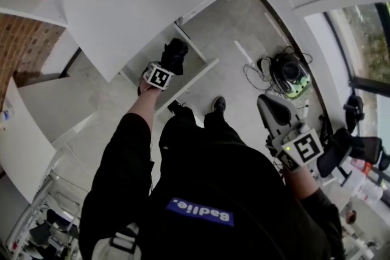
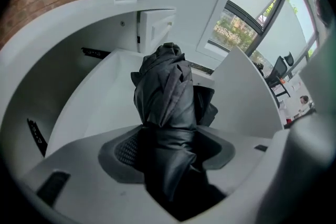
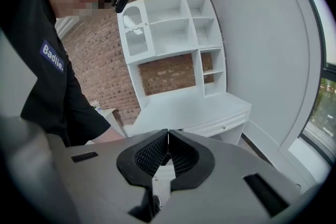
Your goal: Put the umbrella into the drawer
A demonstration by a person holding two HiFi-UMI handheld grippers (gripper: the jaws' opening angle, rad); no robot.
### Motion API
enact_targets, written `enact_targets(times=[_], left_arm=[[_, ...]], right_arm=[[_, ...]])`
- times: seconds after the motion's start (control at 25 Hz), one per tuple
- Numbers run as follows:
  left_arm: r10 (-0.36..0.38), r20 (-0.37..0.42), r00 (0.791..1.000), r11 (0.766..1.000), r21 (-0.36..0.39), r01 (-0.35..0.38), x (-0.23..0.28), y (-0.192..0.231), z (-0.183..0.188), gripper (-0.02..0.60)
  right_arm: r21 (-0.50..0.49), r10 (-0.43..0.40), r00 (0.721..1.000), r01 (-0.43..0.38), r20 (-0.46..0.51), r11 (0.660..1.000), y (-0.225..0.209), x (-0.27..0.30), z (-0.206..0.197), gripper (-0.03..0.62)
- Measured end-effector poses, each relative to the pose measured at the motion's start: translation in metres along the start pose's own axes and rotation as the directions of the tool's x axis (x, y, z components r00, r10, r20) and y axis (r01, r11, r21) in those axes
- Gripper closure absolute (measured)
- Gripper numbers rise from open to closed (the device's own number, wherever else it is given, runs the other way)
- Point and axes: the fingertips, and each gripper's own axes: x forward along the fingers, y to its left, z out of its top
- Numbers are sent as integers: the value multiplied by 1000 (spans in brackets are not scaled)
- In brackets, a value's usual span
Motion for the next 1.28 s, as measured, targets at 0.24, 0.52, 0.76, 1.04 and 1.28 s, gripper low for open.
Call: enact_targets(times=[0.24, 0.52, 0.76, 1.04, 1.28], left_arm=[[17, -6, 1000, 997, -79, -18, 20, 3, -1, 313], [13, -23, 1000, 997, -81, -15, 44, 6, -7, 311], [9, -52, 999, 996, -92, -13, 59, 9, -22, 307], [-32, -111, 993, 995, -101, 21, 70, 6, -36, 298], [-60, -108, 992, 992, -115, 47, 56, -3, -32, 301]], right_arm=[[6, -46, 998, 46, -51, 999, -11, -14, -9, 563], [26, -77, 993, 80, -84, 996, -18, -18, -15, 563], [46, -96, 992, 99, -79, 994, -14, -8, -7, 563], [18, -99, 991, 101, -92, 995, -7, -3, -6, 563], [22, -66, 996, 67, -55, 997, 3, 8, 12, 562]])
